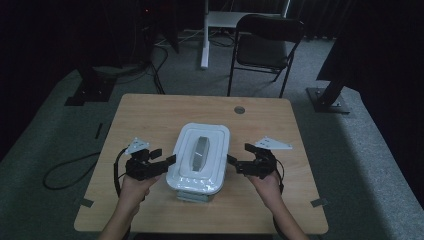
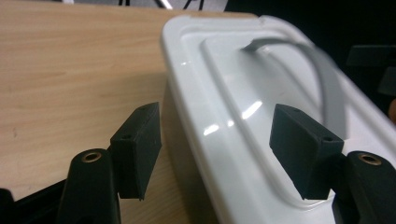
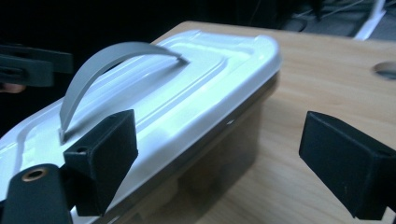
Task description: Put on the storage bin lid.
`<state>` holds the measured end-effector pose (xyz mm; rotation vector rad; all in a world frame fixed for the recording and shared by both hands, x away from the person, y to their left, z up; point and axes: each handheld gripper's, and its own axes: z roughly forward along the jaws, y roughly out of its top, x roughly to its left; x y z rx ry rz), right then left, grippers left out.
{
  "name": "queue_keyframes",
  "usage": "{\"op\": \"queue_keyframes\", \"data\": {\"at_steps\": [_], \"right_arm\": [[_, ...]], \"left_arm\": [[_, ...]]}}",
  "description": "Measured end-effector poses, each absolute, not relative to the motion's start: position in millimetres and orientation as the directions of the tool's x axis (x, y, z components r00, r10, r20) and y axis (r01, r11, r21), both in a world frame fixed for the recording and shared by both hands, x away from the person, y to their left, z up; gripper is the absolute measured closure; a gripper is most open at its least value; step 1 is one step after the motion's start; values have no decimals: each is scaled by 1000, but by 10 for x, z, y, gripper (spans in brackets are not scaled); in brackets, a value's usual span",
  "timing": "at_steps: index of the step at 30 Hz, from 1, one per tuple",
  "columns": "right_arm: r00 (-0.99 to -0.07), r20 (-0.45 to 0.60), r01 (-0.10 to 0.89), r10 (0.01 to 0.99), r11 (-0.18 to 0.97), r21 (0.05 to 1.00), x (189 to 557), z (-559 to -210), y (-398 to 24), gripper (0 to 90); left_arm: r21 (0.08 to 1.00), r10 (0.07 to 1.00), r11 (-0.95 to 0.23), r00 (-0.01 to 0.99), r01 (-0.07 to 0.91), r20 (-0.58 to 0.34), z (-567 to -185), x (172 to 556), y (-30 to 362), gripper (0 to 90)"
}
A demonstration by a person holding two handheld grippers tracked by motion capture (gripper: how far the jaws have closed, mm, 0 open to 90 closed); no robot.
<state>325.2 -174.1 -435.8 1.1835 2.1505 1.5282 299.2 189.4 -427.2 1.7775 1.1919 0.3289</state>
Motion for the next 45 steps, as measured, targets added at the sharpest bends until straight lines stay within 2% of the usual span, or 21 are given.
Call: {"op": "queue_keyframes", "data": {"at_steps": [9,21,26,30,32,35,37,39,41,45], "right_arm": [[-628,270,511,730,124,851,3366,-4467,-1668,109],[-635,264,517,726,146,844,3330,-4597,-1643,114],[-661,287,525,694,154,837,3344,-4591,-1618,112],[-692,264,496,672,177,850,3312,-4541,-1542,111],[-691,220,463,688,187,866,3301,-4495,-1540,111],[-677,214,436,704,150,887,3302,-4424,-1611,111],[-672,214,431,709,140,891,3304,-4406,-1636,111],[-644,190,403,741,117,908,3295,-4350,-1743,111],[-625,173,399,761,121,909,3299,-4341,-1812,111],[-590,157,404,792,121,907,3296,-4372,-1956,111]], "left_arm": [[783,827,-115,496,611,-266,-4449,3073,1848,352],[811,824,-137,520,569,-226,-4494,3065,1874,353],[809,818,-145,529,570,-226,-4478,3083,1867,353],[810,825,-154,524,566,-210,-4434,3082,1855,351],[817,828,-151,523,557,-204,-4400,3074,1862,290],[832,832,-148,522,535,-188,-4342,3043,1886,275],[839,829,-144,527,525,-188,-4329,3034,1900,191],[852,839,-155,521,500,-153,-4325,3013,1938,185],[850,847,-181,517,495,-121,-4352,3018,1959,107],[849,856,-199,509,489,-92,-4409,3017,1997,98]]}}
